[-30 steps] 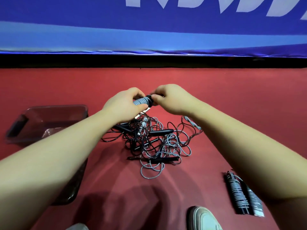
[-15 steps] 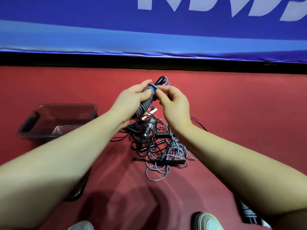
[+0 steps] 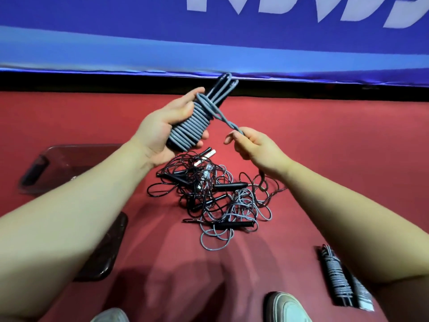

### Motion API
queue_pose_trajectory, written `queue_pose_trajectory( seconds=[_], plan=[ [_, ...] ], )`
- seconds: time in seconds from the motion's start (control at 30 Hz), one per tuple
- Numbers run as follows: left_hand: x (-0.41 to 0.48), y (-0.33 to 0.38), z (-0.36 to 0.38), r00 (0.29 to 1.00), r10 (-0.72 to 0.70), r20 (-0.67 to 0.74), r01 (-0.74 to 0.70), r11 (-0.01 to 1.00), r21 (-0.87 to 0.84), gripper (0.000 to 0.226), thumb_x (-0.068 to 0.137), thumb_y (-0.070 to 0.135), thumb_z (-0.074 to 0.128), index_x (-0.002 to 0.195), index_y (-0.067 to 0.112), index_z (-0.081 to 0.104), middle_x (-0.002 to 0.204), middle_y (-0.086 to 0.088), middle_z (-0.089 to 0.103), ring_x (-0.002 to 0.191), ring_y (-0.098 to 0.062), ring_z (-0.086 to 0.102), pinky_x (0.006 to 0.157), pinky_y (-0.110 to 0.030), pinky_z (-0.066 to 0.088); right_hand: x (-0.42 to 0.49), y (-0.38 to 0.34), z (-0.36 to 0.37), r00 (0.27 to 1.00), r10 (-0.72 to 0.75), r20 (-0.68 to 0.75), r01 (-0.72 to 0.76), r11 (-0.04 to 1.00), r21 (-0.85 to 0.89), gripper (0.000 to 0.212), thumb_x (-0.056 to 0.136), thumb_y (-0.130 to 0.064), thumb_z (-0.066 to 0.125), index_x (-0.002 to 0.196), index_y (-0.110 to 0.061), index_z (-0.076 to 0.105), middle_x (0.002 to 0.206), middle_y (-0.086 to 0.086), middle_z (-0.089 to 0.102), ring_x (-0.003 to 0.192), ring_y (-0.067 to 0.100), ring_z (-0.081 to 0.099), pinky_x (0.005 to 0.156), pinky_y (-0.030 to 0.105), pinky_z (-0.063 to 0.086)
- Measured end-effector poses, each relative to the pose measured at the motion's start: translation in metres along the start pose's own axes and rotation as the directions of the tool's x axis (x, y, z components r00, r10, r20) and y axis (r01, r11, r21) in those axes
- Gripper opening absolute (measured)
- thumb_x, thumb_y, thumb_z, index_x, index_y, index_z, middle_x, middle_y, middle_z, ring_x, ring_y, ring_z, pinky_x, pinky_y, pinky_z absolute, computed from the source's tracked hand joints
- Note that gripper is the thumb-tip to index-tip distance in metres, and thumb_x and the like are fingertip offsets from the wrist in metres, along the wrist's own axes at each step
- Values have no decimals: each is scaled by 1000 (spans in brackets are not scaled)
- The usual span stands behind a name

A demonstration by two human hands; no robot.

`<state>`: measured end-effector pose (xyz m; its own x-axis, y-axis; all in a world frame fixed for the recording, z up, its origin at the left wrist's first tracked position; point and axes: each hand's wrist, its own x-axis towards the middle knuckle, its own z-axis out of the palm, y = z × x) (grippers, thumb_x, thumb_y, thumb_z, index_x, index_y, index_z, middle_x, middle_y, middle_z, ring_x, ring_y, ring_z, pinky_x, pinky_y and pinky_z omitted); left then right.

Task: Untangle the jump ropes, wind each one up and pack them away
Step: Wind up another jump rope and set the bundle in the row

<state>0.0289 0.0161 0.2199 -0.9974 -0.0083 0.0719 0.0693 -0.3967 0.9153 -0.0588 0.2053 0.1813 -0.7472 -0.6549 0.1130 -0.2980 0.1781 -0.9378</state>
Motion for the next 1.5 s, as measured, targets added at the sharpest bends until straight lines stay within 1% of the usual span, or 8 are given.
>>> queue_pose_trajectory(
  seconds=[0.27, 0.43, 0.57, 0.73, 0.97, 1.1, 1.33, 1.5],
  plan=[
    [-7, -8, 0, 863, -282, 418, 258, 959, 115, 59, 63, 28, 83, 120, 27, 65, 99, -19, 67, 64, -28, 63, 53, -32, 54, 7, 1, -33, 919, 92, 385, -58, 994, -97, 20, 84, -26, 57, 66, -16, 61, 51, -12, 45, 48, 1, 35, 49, 15, 29],
    [-7, -23, 20, 806, -522, 278, 284, 755, 591, 39, 84, 10, 61, 113, 34, 67, 88, -2, 70, 66, -20, 62, 56, -26, 53, 13, -10, -29, 826, 351, 441, 72, 710, -700, 14, 94, -14, 53, 85, -14, 65, 69, -5, 62, 60, 4, 49, 65, 21, 35],
    [-1, -42, 38, 885, -462, 59, 182, 459, 870, 36, 89, 14, 63, 114, 40, 65, 106, 15, 66, 91, -3, 60, 74, -9, 42, 21, -31, -22, 865, 379, 328, 111, 494, -862, 26, 90, -28, 58, 113, -16, 66, 77, -1, 60, 77, 17, 51, 69, 24, 36],
    [2, -46, 29, 933, -320, -162, 346, 687, 639, 35, 88, 3, 59, 112, 27, 68, 69, 4, 66, 59, -25, 56, 44, -21, 45, 20, -45, -16, 964, 217, 151, 40, 445, -895, 27, 90, -25, 56, 111, -12, 67, 101, 10, 67, 88, 25, 55, 68, 25, 35],
    [6, -38, 14, 935, -110, -336, 253, 871, 420, 33, 90, 7, 58, 110, 32, 64, 96, -8, 67, 57, -23, 60, 54, -29, 49, 16, -50, -5, 999, -4, 34, 29, 606, -795, 32, 99, -26, 40, 109, -3, 60, 104, 15, 64, 97, 29, 56, 71, 30, 35],
    [10, -32, 12, 929, -71, -363, 187, 937, 295, 41, 93, 7, 53, 128, 28, 54, 119, -3, 59, 57, -23, 63, 55, -31, 48, 11, -39, 14, 991, -130, -33, 79, 769, -635, 23, 99, -20, 40, 108, -11, 60, 80, -1, 58, 73, 16, 53, 67, 29, 36],
    [2, -18, 7, 977, -107, -186, 114, 993, 27, 38, 94, 10, 45, 127, 27, 54, 104, -9, 66, 63, -27, 63, 51, -28, 53, -1, -10, 4, 995, -95, 27, 99, 938, -332, 17, 98, -19, 46, 91, -19, 61, 72, -11, 62, 67, -4, 55, 71, 11, 41],
    [0, -14, 1, 951, -225, 212, 222, 974, 42, 50, 77, 17, 68, 126, 24, 57, 102, -16, 60, 66, -25, 62, 54, -31, 54, 8, -11, -19, 937, -300, 180, 349, 774, -528, 36, 90, -41, 53, 95, -10, 72, 91, -2, 66, 89, 10, 57, 86, 29, 42]
  ],
)
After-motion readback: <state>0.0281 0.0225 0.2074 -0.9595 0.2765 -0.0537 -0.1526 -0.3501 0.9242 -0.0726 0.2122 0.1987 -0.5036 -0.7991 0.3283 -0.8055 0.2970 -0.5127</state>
